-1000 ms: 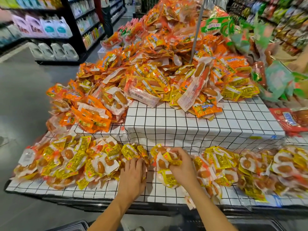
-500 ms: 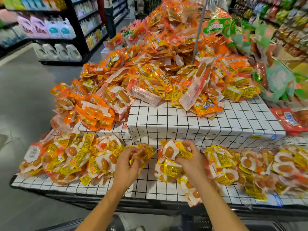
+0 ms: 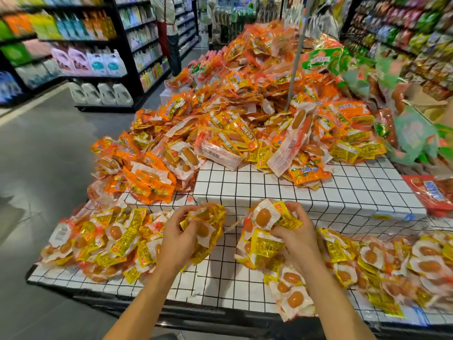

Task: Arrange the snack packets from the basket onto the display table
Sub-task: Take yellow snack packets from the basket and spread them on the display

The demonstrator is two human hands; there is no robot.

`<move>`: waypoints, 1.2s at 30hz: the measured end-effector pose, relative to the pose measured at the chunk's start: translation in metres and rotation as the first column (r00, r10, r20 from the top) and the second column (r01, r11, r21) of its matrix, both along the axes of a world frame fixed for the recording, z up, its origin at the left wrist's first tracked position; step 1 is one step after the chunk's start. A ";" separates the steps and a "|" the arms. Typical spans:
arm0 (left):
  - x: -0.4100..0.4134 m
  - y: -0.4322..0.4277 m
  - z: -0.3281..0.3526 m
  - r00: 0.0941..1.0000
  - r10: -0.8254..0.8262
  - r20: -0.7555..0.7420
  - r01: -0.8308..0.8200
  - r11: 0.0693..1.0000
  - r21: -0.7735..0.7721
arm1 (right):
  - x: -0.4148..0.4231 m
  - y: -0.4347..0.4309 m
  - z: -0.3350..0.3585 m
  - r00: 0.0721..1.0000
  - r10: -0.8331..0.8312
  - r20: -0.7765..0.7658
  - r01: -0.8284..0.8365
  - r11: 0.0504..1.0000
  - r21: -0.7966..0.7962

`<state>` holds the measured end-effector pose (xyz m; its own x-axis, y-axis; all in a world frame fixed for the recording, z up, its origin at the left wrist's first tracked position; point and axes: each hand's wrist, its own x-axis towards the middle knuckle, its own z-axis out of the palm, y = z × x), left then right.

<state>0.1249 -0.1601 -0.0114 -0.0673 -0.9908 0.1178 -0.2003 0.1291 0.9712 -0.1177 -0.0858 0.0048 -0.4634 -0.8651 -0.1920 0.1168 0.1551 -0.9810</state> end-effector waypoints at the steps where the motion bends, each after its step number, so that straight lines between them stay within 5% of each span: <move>1: 0.000 -0.001 0.002 1.000 0.010 -0.012 -0.010 1.000 0.003 | -0.003 0.002 0.004 1.000 -0.005 0.002 0.005 1.000 -0.006; 17: -0.050 0.030 0.026 1.000 -0.021 -0.018 0.020 1.000 -0.024 | -0.057 0.067 0.008 0.992 -0.115 -0.053 0.114 0.993 -0.033; 24: -0.089 0.047 0.027 0.966 -0.259 0.000 0.259 0.966 0.015 | -0.064 0.131 0.015 0.953 -0.302 -0.022 0.299 0.951 -0.074; 36: -0.192 0.140 0.033 0.749 -0.662 -0.024 0.662 0.748 0.032 | -0.073 0.292 0.012 0.658 -0.751 -0.048 0.748 0.660 -0.072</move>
